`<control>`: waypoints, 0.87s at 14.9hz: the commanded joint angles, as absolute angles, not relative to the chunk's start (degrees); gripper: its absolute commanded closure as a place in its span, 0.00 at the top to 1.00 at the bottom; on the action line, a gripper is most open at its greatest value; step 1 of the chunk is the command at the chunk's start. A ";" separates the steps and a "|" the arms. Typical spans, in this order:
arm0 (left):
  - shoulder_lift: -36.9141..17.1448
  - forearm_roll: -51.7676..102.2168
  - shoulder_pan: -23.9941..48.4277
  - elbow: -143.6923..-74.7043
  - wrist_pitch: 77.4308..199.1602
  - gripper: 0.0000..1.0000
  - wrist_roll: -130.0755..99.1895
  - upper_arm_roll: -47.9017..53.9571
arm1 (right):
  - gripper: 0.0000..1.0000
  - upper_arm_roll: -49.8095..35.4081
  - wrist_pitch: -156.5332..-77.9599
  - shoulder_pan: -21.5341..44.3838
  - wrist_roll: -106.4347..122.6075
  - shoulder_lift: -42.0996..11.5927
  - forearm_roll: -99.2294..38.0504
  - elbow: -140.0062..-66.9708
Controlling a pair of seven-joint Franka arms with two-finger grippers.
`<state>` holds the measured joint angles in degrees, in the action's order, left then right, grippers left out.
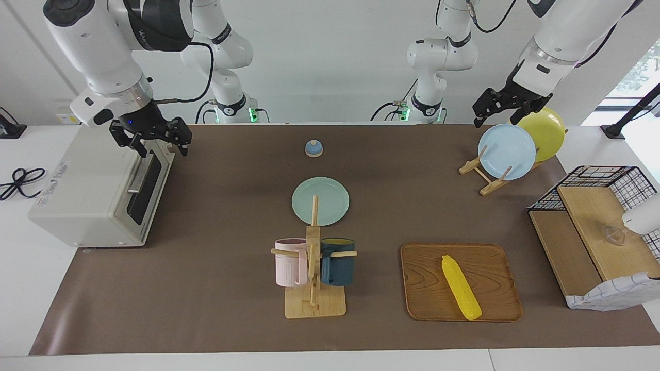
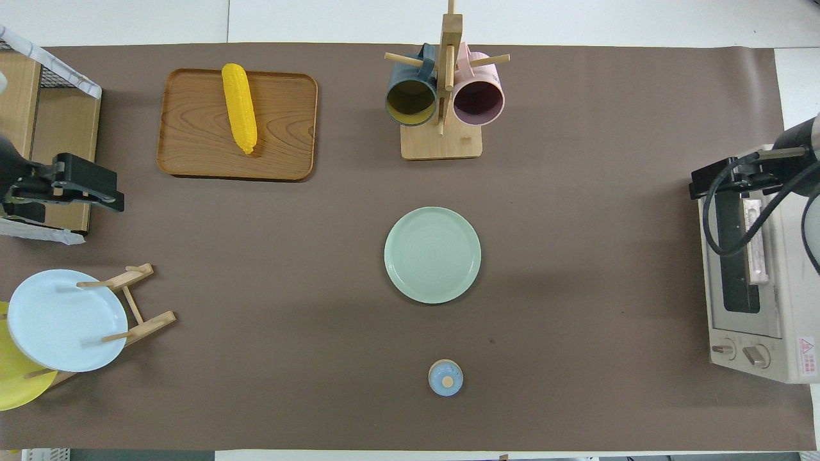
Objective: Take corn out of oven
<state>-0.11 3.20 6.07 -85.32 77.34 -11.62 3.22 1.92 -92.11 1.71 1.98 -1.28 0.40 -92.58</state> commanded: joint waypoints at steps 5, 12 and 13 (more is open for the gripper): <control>0.97 1.23 5.45 -89.38 83.06 1.00 -11.34 5.01 | 1.00 1.41 -90.79 0.88 3.16 -1.58 0.44 -91.67; 0.88 0.70 5.62 -89.12 82.35 1.00 -11.42 5.63 | 1.00 1.32 -89.91 1.23 3.08 -1.32 0.18 -91.67; 0.88 0.79 5.71 -89.21 82.35 1.00 -11.51 5.71 | 1.00 1.32 -89.91 1.23 2.64 -1.32 0.09 -91.67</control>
